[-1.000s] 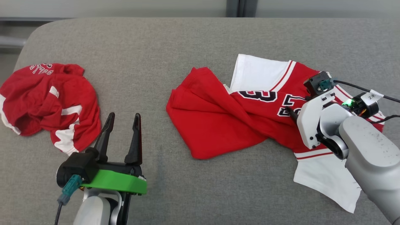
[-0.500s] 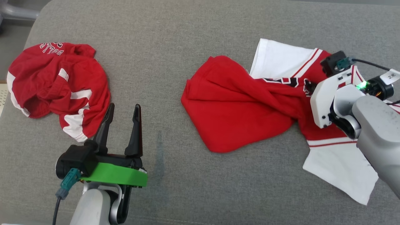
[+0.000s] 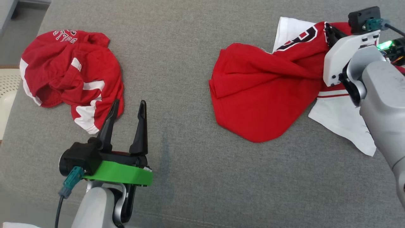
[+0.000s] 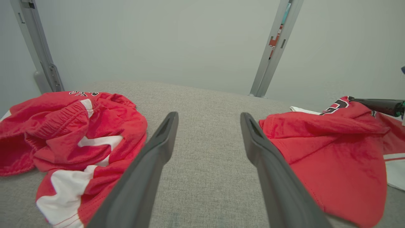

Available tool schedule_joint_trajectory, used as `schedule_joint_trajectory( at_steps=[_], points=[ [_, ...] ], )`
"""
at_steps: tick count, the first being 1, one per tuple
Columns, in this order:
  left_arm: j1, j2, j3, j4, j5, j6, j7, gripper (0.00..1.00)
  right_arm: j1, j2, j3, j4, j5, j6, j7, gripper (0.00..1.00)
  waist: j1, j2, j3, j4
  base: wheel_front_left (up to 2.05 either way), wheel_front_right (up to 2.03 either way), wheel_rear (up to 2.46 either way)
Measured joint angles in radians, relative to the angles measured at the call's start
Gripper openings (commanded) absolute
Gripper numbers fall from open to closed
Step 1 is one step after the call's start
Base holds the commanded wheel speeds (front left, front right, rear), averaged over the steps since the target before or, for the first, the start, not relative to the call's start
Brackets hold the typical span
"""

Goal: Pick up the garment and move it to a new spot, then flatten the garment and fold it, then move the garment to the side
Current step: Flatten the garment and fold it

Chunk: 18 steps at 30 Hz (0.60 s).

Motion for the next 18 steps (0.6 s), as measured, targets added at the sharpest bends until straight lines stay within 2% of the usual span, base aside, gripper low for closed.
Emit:
schedule_joint_trajectory(
  at_steps=[4,9,14,18],
  points=[
    [0.0,0.0,0.006,0.006,0.0,0.0,0.0,1.0,0.005,0.017,0.016,0.023,-0.015,0.0,-0.032,1.0,0.0,0.0,-0.012,0.007,0.0,0.0,0.0],
    [0.016,-0.002,0.026,0.015,0.0,0.0,0.0,1.0,0.081,0.023,0.011,-0.009,-0.004,0.0,-0.146,1.0,0.0,0.0,-0.052,-0.004,0.0,0.0,0.0],
    [0.049,-0.002,0.055,0.03,0.003,0.0,0.0,1.0,0.205,0.032,-0.03,-0.125,0.006,0.0,-0.236,1.0,0.0,0.0,-0.1,-0.041,0.0,0.0,0.0],
    [0.07,-0.003,0.076,0.043,0.007,0.0,0.0,1.0,0.363,0.042,-0.128,-0.285,-0.031,0.0,-0.249,1.0,0.0,0.0,-0.139,-0.083,0.0,0.0,0.0]
  ],
)
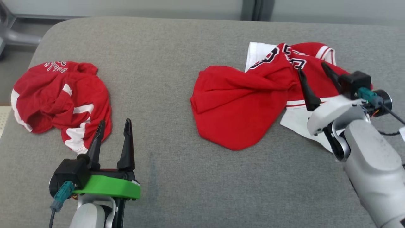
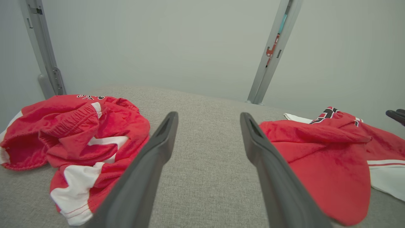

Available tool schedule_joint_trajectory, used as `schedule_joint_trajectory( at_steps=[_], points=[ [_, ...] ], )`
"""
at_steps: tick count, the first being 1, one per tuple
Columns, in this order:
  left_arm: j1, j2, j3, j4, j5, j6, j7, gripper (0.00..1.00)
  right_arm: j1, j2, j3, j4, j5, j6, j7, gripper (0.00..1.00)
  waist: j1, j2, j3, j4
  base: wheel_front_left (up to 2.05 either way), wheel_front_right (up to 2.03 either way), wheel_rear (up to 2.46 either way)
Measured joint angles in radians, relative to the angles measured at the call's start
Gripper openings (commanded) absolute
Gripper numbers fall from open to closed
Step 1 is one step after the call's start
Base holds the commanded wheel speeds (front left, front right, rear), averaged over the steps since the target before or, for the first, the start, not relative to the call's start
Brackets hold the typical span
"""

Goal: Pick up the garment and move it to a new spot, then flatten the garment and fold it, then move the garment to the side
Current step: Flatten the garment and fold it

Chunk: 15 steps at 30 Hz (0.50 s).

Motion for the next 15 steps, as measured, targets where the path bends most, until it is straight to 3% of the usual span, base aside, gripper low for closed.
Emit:
schedule_joint_trajectory(
  at_steps=[8,15],
  points=[
    [0.05,0.0,0.041,0.019,0.005,0.0,0.0,1.0,0.38,0.114,-0.2,-0.377,-0.098,0.0,-0.003,1.0,0.0,0.0001,-0.083,-0.08,0.0,0.0,0.0],
    [0.095,0.0,0.057,0.018,0.011,-0.001,0.0,1.0,0.545,0.172,-0.274,-0.537,-0.149,0.0,0.029,1.0,0.0,0.0,-0.145,-0.146,0.0,0.0,0.0]
  ],
)
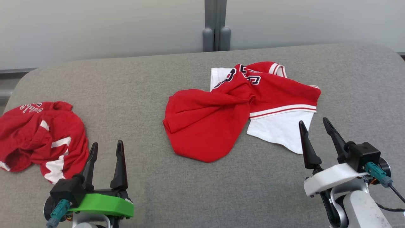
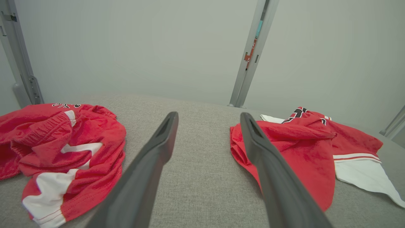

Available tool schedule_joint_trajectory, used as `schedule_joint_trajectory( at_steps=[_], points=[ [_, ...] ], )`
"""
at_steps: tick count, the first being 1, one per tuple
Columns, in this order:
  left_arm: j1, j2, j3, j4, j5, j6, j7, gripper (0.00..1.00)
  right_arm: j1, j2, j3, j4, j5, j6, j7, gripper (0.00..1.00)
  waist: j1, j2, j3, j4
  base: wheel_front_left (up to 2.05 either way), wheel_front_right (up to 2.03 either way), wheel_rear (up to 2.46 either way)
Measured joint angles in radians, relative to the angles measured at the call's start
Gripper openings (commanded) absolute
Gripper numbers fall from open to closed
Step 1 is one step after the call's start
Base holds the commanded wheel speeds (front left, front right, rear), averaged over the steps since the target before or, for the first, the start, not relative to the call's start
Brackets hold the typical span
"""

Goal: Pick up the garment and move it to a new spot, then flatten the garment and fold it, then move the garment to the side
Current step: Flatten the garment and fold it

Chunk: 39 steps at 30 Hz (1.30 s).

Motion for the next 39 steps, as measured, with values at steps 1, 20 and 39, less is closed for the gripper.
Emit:
schedule_joint_trajectory(
  at_steps=[1,20,39],
  points=[
    [0.0,0.0,-0.001,0.0,0.001,0.0,0.0,1.0,0.011,0.004,-0.008,-0.013,-0.003,0.0,0.007,1.0,0.0,0.0,-0.005,-0.008,0.0,0.0,0.0],
    [-0.144,0.019,-0.066,0.162,-0.039,0.0,0.021,1.0,0.051,0.044,-0.008,-0.118,-0.013,0.0,0.08,1.0,0.0,0.0,0.027,-0.064,0.0,0.0,0.0],
    [-0.802,0.087,-0.124,0.661,-0.169,0.007,0.487,1.0,-0.1,0.054,0.125,-0.075,0.015,0.0,0.028,1.0,0.0,0.0,0.259,-0.192,0.0,0.0,0.0]
  ],
)
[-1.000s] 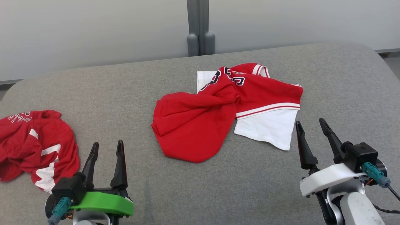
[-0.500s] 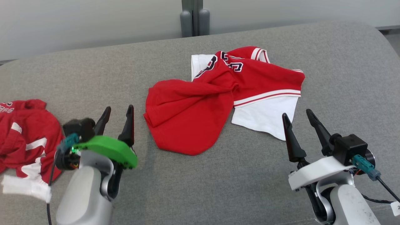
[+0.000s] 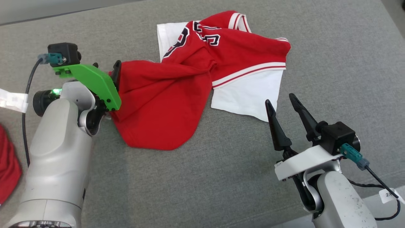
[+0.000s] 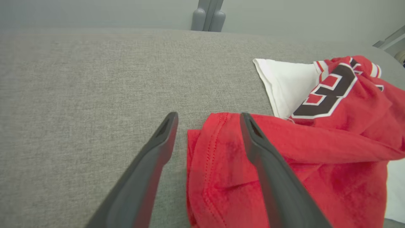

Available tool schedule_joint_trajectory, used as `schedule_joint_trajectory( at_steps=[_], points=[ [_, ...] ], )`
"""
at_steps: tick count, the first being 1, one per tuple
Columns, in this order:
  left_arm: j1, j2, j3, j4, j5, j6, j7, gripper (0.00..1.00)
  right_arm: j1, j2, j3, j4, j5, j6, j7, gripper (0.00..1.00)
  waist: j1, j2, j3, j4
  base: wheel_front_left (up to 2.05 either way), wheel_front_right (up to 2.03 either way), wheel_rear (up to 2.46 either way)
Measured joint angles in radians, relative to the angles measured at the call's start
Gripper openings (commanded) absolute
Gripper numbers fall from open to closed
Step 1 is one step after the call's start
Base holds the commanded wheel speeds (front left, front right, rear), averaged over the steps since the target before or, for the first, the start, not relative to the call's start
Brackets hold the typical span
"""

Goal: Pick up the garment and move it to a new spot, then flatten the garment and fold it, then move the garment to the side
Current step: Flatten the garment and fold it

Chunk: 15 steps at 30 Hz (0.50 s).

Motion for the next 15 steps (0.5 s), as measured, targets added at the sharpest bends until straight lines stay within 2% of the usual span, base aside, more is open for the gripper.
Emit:
schedule_joint_trajectory(
  at_steps=[9,14,15],
  points=[
    [-0.084,0.042,-0.082,0.125,0.074,0.016,0.086,1.0,-0.017,0.004,0.007,0.029,0.006,0.0,-0.026,1.0,0.0,0.0,0.074,-0.076,0.0,0.0,0.0],
    [-0.118,0.05,-0.14,0.15,0.121,0.018,0.117,1.0,-0.018,0.005,0.0,0.03,0.005,0.0,-0.029,1.0,0.0,0.0,0.085,-0.086,0.0,0.0,0.0],
    [-0.12,0.049,-0.155,0.15,0.126,0.015,0.119,0.96,-0.018,0.005,0.0,0.031,0.004,0.0,-0.029,1.0,0.0,0.0,0.084,-0.084,0.0,0.0,0.0]
  ],
)
